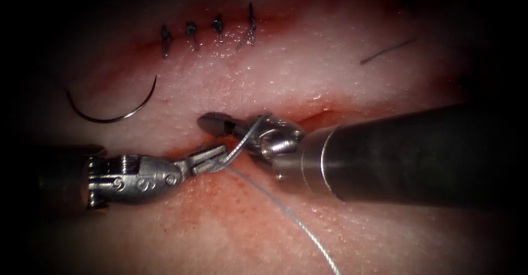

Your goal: Wound Closure

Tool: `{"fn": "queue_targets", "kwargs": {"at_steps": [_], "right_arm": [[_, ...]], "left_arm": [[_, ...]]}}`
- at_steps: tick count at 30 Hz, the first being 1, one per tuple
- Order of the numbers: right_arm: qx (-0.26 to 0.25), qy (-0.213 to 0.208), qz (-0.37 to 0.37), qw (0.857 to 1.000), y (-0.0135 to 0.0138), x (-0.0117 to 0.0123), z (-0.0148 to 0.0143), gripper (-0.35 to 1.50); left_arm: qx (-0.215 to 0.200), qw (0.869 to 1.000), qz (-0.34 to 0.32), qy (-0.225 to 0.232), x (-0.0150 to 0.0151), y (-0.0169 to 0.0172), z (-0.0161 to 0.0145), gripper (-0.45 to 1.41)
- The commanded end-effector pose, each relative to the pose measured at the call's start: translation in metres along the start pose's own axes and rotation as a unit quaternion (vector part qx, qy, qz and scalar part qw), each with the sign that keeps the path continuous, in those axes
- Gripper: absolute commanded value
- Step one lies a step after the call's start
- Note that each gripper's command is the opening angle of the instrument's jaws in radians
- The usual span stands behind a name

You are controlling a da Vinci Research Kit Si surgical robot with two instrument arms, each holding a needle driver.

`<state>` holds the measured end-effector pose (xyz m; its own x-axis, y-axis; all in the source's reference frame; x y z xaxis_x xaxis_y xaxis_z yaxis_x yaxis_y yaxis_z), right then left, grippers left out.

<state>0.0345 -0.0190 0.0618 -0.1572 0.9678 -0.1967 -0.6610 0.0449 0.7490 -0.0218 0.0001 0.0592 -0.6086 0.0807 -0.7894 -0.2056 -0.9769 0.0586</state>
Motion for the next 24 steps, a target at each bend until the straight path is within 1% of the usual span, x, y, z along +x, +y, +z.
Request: {"fn": "queue_targets", "kwargs": {"at_steps": [1,5,11,16,20,24], "right_arm": [[0.002,0.006,0.004,1.000,-0.0003,0.0001,0.0005,-0.35],[0.017,0.018,-0.038,0.999,-0.0015,0.0015,0.0001,-0.35],[0.045,0.038,-0.073,0.996,-0.0036,0.0031,-0.0014,-0.35],[0.061,0.051,-0.090,0.993,-0.0043,0.0031,-0.0017,-0.35],[0.067,0.047,-0.094,0.992,-0.0042,0.0029,-0.0020,-0.35],[0.077,0.046,-0.095,0.991,-0.0039,0.0028,-0.0030,-0.35]], "left_arm": [[-0.001,1.000,0.000,0.001,-0.0001,0.0007,0.0007,-0.45],[-0.002,1.000,0.000,0.001,-0.0001,0.0007,0.0006,-0.45],[-0.011,1.000,0.000,0.005,-0.0001,-0.0001,-0.0003,-0.45],[-0.001,1.000,-0.004,-0.003,-0.0004,-0.0021,-0.0020,-0.45],[0.008,1.000,-0.010,-0.010,-0.0008,-0.0043,-0.0037,-0.45],[0.022,0.999,-0.015,-0.018,-0.0021,-0.0062,-0.0053,-0.45]]}}
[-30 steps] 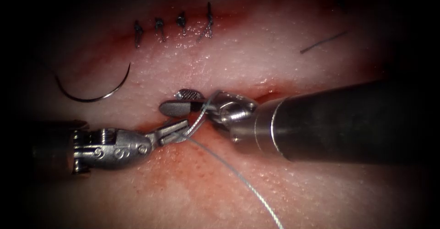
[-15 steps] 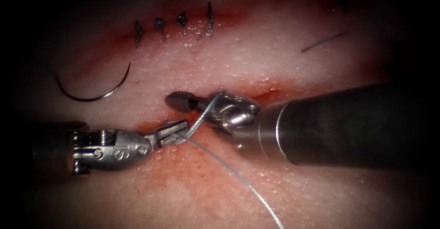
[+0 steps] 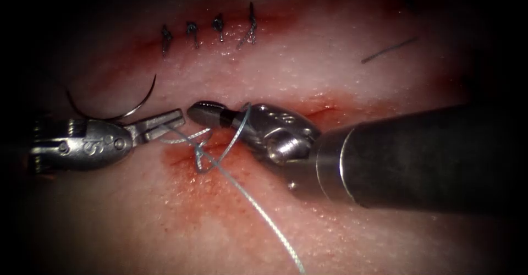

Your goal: Wound Closure

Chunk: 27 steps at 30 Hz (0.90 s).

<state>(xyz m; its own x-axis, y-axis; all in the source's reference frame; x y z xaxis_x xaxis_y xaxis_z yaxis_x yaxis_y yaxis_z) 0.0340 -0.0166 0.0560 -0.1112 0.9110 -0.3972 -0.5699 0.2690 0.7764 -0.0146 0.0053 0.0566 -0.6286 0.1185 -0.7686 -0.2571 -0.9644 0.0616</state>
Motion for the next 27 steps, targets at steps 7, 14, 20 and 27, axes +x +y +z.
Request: {"fn": "queue_targets", "kwargs": {"at_steps": [7,14,20,27], "right_arm": [[0.027,-0.011,-0.002,1.000,-0.0006,-0.0010,-0.0010,-0.35],[0.064,-0.041,-0.012,0.997,-0.0020,-0.0022,-0.0014,-0.35],[0.087,-0.063,-0.024,0.994,-0.0029,-0.0037,-0.0020,-0.35],[0.098,-0.076,-0.032,0.992,-0.0033,-0.0047,-0.0025,-0.35]], "left_arm": [[0.011,1.000,-0.001,-0.030,-0.0027,-0.0007,0.0020,-0.45],[0.033,0.996,0.033,-0.074,-0.0047,-0.0021,0.0040,-0.45],[0.100,0.979,0.111,-0.139,-0.0044,-0.0044,0.0037,-0.45],[0.212,0.950,0.165,-0.162,-0.0028,-0.0076,0.0021,-0.45]]}}
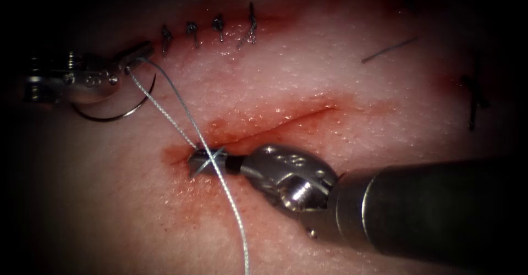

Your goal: Wound Closure

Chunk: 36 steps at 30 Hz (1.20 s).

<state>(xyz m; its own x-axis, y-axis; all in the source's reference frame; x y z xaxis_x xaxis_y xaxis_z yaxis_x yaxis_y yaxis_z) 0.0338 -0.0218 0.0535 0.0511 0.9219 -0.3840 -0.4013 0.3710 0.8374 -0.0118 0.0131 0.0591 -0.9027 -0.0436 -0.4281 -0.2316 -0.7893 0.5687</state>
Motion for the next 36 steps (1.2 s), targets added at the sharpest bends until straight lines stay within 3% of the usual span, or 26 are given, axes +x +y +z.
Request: {"fn": "queue_targets", "kwargs": {"at_steps": [1,9,20,29,36], "right_arm": [[0.000,-0.003,-0.001,1.000,-0.0001,-0.0010,0.0007,-0.35],[0.001,-0.027,-0.013,1.000,0.0003,-0.0026,0.0003,-0.35],[0.002,-0.037,-0.019,0.999,0.0005,-0.0036,-0.0004,-0.35],[0.003,-0.039,-0.019,0.999,0.0003,-0.0038,-0.0007,-0.35],[0.003,-0.041,-0.020,0.999,0.0003,-0.0039,-0.0008,-0.35]], "left_arm": [[0.018,1.000,-0.003,-0.003,0.0003,0.0000,0.0004,-0.45],[0.080,0.996,0.015,-0.023,0.0002,-0.0056,0.0009,-0.45],[0.110,0.988,0.106,-0.021,0.0002,-0.0086,0.0015,-0.45],[0.152,0.982,0.108,-0.023,-0.0013,-0.0153,0.0008,-0.45],[0.162,0.978,0.129,-0.036,-0.0032,-0.0155,0.0003,-0.45]]}}
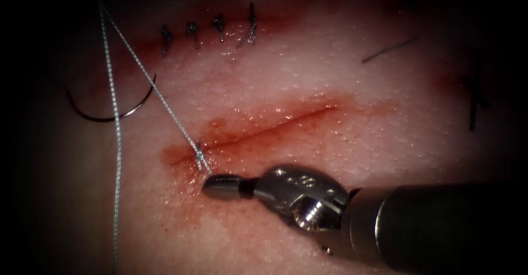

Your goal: Wound Closure

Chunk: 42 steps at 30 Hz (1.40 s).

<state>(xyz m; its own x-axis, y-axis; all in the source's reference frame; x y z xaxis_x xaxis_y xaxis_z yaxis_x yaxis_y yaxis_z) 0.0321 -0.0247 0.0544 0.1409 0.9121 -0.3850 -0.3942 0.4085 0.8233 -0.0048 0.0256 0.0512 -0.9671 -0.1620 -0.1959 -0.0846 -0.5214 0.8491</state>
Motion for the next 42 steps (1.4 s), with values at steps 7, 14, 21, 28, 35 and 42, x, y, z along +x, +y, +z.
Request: {"fn": "queue_targets", "kwargs": {"at_steps": [7,14,21,28,35,42], "right_arm": [[-0.002,-0.021,-0.008,1.000,-0.0002,-0.0020,-0.0002,-0.35],[-0.011,-0.049,-0.005,0.999,0.0003,-0.0033,-0.0006,-0.35],[-0.013,-0.067,-0.009,0.998,0.0009,-0.0044,-0.0016,-0.35],[-0.014,-0.068,-0.002,0.998,0.0009,-0.0042,-0.0018,-0.35],[-0.011,-0.029,0.003,1.000,0.0008,-0.0033,-0.0018,-0.35],[-0.004,0.007,0.013,1.000,0.0006,-0.0014,-0.0024,0.51]], "left_arm": [[0.002,1.000,0.003,-0.007,-0.0018,0.0004,0.0002,-0.45],[-0.003,1.000,0.005,-0.008,-0.0044,0.0012,-0.0004,-0.45],[-0.005,1.000,0.006,-0.014,-0.0046,0.0021,-0.0007,-0.45],[-0.007,1.000,0.007,-0.007,-0.0044,0.0018,-0.0006,-0.45],[-0.011,1.000,-0.004,0.029,-0.0015,0.0020,-0.0004,-0.45],[-0.018,0.997,-0.032,0.068,0.0027,0.0014,-0.0011,-0.45]]}}
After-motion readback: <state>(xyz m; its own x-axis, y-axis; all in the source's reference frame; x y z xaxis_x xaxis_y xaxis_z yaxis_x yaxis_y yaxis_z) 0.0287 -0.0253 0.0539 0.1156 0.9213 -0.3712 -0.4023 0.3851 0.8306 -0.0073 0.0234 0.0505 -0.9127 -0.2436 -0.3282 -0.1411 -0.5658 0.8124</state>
